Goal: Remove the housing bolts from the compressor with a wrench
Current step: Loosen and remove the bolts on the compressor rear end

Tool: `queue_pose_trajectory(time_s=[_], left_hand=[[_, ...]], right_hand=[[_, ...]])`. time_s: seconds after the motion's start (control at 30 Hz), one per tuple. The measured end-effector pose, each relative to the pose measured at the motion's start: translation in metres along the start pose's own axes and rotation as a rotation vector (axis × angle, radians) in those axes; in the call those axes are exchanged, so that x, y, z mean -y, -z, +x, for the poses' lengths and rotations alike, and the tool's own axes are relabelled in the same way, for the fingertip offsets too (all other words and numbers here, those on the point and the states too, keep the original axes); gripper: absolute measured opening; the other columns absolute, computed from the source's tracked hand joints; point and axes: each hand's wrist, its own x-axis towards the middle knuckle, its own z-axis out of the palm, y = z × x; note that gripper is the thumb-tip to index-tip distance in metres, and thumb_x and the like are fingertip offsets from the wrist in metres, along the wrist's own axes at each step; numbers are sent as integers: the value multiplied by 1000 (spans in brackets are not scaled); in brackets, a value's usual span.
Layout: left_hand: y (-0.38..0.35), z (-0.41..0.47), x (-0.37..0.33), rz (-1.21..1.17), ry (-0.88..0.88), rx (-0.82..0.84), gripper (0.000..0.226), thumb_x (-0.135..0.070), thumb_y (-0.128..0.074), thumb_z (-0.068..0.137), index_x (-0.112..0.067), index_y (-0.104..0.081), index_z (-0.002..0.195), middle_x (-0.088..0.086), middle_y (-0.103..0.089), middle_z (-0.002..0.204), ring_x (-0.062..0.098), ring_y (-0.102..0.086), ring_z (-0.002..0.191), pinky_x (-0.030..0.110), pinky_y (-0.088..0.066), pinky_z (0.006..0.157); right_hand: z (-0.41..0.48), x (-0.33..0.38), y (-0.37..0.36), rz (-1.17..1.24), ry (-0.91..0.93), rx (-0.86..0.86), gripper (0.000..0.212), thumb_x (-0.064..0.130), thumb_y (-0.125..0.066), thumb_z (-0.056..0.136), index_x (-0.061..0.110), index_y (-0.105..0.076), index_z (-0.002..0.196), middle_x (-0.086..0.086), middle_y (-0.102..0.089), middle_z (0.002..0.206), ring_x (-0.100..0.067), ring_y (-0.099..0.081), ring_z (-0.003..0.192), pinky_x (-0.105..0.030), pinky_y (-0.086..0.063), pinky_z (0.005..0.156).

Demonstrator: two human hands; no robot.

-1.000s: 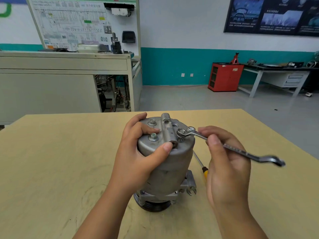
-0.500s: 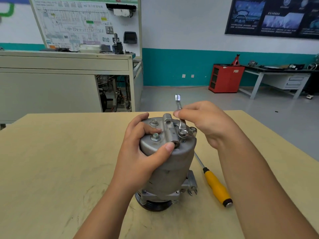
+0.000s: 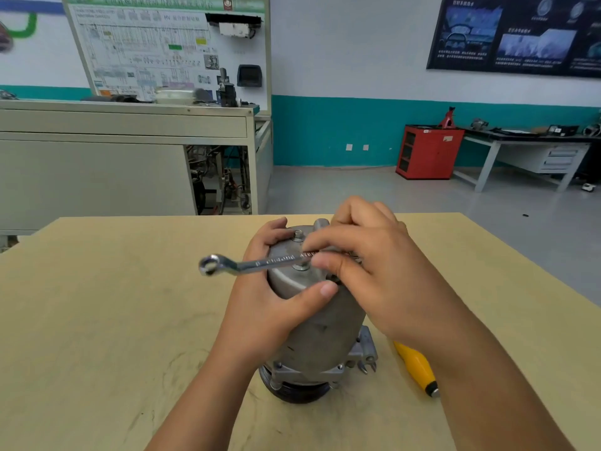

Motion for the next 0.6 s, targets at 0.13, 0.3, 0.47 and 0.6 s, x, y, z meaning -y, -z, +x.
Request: queue_pose_trajectory(time_s=[0.13, 0.3, 0.47, 0.6], left_hand=[[0, 2, 2, 13, -34, 3, 73, -50, -71, 54, -22, -48, 117, -8, -46, 133, -7, -48, 118, 8, -38, 94], [0, 0, 2, 36, 1, -24, 72, -56, -70, 52, -30, -49, 116, -20, -45, 135, -12, -46, 118, 5, -37, 90], [0, -2, 1, 31, 24, -29, 74, -59, -70, 50, -33, -50, 117, -28, -43, 135, -16, -46, 116, 2, -38, 85], [0, -2, -3, 32, 52, -22, 73, -58, -70, 49, -37, -50, 116, -30, -42, 135, -19, -45, 113, -1, -38, 81]], right_hand=[[-25, -12, -6, -23, 130, -187, 23, 27, -54, 89, 18, -74, 94, 7, -48, 85, -11, -39, 88, -18, -32, 79], [-48, -29, -26, -26, 193, -450, 29, 26, -50, 94, 8, -71, 101, 1, -57, 92, -19, -49, 88, -20, -41, 79], [-51, -37, -37, 420, 19, -616, 24, 34, -50, 95, 19, -68, 101, 7, -59, 104, -8, -57, 101, -12, -41, 84], [-40, -36, -39, 1045, -295, -682, 9, 19, -58, 87, 23, -65, 84, 6, -72, 88, -5, -64, 86, -11, -44, 70]])
